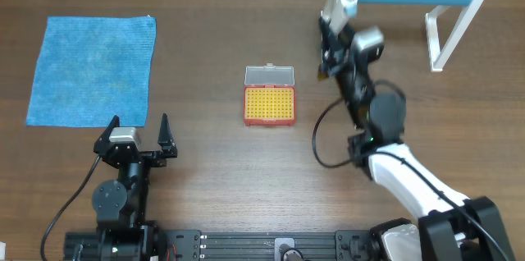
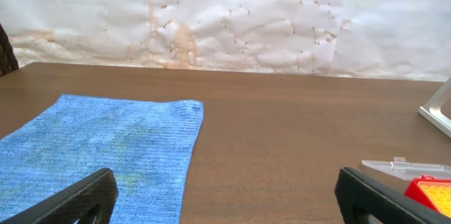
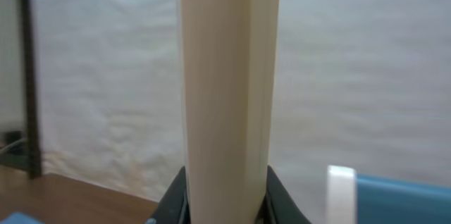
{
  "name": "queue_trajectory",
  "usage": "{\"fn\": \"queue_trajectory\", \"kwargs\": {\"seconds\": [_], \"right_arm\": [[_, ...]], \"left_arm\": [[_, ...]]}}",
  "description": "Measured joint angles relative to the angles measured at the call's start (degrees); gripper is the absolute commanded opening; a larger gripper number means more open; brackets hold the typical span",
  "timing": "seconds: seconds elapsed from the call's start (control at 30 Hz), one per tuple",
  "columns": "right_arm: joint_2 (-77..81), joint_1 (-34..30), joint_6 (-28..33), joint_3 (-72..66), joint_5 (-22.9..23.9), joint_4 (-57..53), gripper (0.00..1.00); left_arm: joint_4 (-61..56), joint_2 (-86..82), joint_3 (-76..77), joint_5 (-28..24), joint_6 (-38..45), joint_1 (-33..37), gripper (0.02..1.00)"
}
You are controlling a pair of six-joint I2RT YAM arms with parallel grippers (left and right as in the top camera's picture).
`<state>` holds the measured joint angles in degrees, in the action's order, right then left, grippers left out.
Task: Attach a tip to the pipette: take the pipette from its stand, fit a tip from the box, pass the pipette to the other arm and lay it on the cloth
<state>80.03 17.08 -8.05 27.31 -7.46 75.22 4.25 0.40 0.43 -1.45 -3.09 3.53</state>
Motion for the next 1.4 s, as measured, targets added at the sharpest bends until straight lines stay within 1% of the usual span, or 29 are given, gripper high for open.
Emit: {"fn": "queue_trajectory", "kwargs": {"seconds": [0.03,0.07,0.1,0.17,0.23,0.43,0.63,0.67,0.87,1.4], "right_arm": [[0.7,1.0,0.0,-2.1,-0.9,5.1,0.082],[1.4,1.7,0.0,-3.7,-2.1,7.4,0.084],[1.9,2.2,0.0,-4.4,-3.0,7.8,0.082],[4.4,3.6,0.0,-5.5,-6.5,7.9,0.080],[6.1,4.7,0.0,-5.6,-8.5,7.9,0.082],[7.1,8.9,0.0,-5.6,-11.4,8.1,0.082],[12.3,10.1,0.1,-5.5,-12.2,8.3,0.082],[15.2,10.1,0.2,-4.3,-12.2,8.3,0.080],[21.0,10.1,0.2,-0.2,-12.2,8.0,0.080],[24.7,11.3,0.2,0.0,-12.4,8.2,0.080]], "left_arm": [[0.0,0.0,0.0,0.0,0.0,0.0,0.998],[0.0,0.0,0.0,0.0,0.0,0.0,0.996],[0.0,0.0,0.0,0.0,0.0,0.0,0.998],[0.0,0.0,0.0,0.0,0.0,0.0,0.998],[0.0,0.0,0.0,0.0,0.0,0.0,0.996],[0.0,0.0,0.0,0.0,0.0,0.0,0.996],[0.0,0.0,0.0,0.0,0.0,0.0,0.998],[0.0,0.0,0.0,0.0,0.0,0.0,0.996],[0.0,0.0,0.0,0.0,0.0,0.0,0.996],[0.0,0.0,0.0,0.0,0.0,0.0,0.996]]}}
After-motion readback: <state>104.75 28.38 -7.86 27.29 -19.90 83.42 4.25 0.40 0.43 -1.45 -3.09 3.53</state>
